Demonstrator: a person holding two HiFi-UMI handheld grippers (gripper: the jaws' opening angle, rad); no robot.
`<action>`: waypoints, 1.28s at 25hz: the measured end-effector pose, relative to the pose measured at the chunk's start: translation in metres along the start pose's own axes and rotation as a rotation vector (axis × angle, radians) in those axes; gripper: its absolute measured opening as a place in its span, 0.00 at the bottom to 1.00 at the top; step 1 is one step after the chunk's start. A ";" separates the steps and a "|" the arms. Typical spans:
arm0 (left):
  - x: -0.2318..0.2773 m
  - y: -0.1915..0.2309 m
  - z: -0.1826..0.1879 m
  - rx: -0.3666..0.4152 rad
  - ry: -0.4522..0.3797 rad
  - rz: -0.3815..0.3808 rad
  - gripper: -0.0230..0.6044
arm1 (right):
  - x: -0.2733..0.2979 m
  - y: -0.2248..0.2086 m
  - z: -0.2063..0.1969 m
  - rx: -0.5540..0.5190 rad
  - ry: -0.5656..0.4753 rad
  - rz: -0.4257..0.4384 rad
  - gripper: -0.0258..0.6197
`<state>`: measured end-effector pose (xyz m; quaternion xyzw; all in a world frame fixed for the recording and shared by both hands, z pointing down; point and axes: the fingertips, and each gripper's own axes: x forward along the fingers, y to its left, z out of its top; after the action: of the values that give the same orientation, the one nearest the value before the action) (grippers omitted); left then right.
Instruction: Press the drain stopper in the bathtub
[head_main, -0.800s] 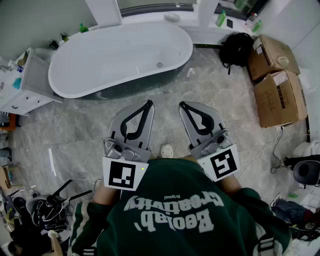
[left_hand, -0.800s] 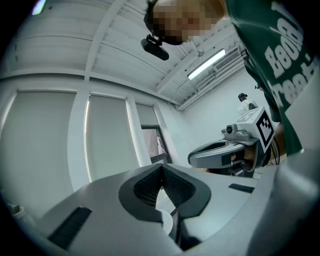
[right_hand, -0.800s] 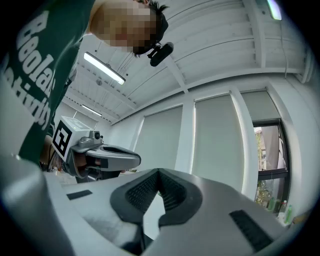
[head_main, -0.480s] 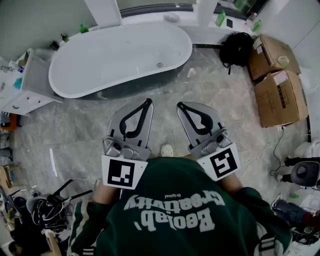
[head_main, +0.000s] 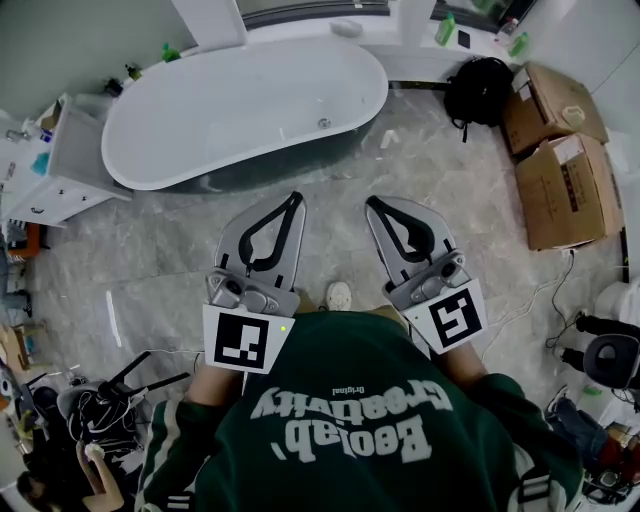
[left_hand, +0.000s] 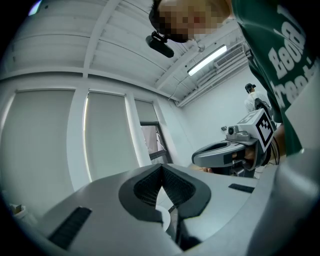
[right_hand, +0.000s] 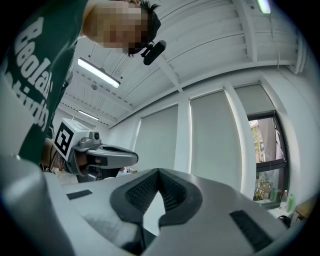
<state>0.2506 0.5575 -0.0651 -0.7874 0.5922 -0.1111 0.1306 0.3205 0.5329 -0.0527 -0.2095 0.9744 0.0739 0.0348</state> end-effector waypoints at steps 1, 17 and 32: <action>-0.001 -0.002 0.001 0.007 -0.002 -0.007 0.04 | -0.001 0.001 -0.001 -0.004 0.006 -0.002 0.06; -0.011 0.006 -0.013 0.008 0.085 0.038 0.04 | -0.004 -0.009 -0.013 0.029 0.021 -0.042 0.06; 0.042 0.040 -0.056 0.014 0.118 0.016 0.04 | 0.038 -0.041 -0.041 -0.022 0.068 -0.034 0.06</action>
<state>0.2072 0.5025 -0.0256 -0.7737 0.6045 -0.1604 0.1018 0.3014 0.4736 -0.0213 -0.2287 0.9704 0.0771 0.0007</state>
